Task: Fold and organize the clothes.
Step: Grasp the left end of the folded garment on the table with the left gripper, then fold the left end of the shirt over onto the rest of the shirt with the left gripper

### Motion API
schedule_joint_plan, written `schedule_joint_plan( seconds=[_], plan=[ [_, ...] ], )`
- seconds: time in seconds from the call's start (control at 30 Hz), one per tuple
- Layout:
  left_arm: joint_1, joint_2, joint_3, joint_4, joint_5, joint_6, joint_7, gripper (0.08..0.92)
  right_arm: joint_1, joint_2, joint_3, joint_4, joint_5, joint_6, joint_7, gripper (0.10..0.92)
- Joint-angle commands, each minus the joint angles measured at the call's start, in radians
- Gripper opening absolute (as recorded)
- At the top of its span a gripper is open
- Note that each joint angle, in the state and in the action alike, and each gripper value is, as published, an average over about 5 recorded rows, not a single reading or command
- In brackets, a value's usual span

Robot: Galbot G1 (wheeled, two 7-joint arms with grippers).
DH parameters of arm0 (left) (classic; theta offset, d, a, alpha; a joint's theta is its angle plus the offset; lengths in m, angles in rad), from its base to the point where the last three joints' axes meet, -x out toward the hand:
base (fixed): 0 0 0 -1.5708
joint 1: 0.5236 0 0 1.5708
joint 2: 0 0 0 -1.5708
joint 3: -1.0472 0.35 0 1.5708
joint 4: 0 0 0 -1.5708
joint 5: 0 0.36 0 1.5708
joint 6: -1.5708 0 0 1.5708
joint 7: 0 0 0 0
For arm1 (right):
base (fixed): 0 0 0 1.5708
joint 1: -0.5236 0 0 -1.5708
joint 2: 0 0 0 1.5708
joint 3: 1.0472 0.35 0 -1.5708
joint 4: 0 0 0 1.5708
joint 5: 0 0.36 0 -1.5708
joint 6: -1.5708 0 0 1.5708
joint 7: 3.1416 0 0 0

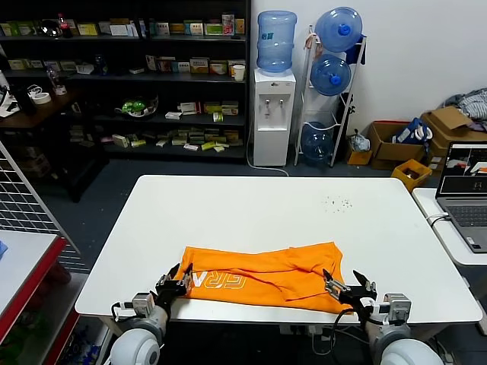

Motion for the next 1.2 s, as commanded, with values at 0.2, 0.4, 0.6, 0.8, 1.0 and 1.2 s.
schedule_joint_plan(
  seconds=[0.2, 0.4, 0.6, 0.8, 1.0, 1.2],
  plan=[
    [0.010, -0.007, 0.007, -0.032, 0.035, -0.029, -0.003, 0.256, -0.004, 0.003, 0.003, -0.004, -0.004, 0.005, -0.001, 0.823],
    [0.060, 0.061, -0.015, -0.186, 0.032, -0.014, -0.037, 0.132, 0.012, 0.003, -0.003, -0.013, -0.004, 0.008, 0.000, 0.823],
    [0.136, 0.188, -0.136, -0.250, -0.022, -0.001, -0.050, 0.127, 0.044, 0.009, -0.032, -0.024, -0.005, 0.011, 0.000, 0.823],
    [0.238, 0.367, -0.309, -0.212, -0.118, 0.003, -0.049, 0.127, 0.075, 0.018, -0.064, -0.041, -0.010, 0.022, -0.004, 0.823],
    [0.279, 0.525, -0.436, -0.118, -0.156, 0.004, -0.041, 0.127, 0.091, 0.028, -0.090, -0.053, -0.021, 0.038, -0.012, 0.823],
    [0.272, 0.617, -0.486, -0.067, -0.163, 0.008, -0.041, 0.127, 0.093, 0.034, -0.093, -0.059, -0.028, 0.052, -0.017, 0.823]
  ],
)
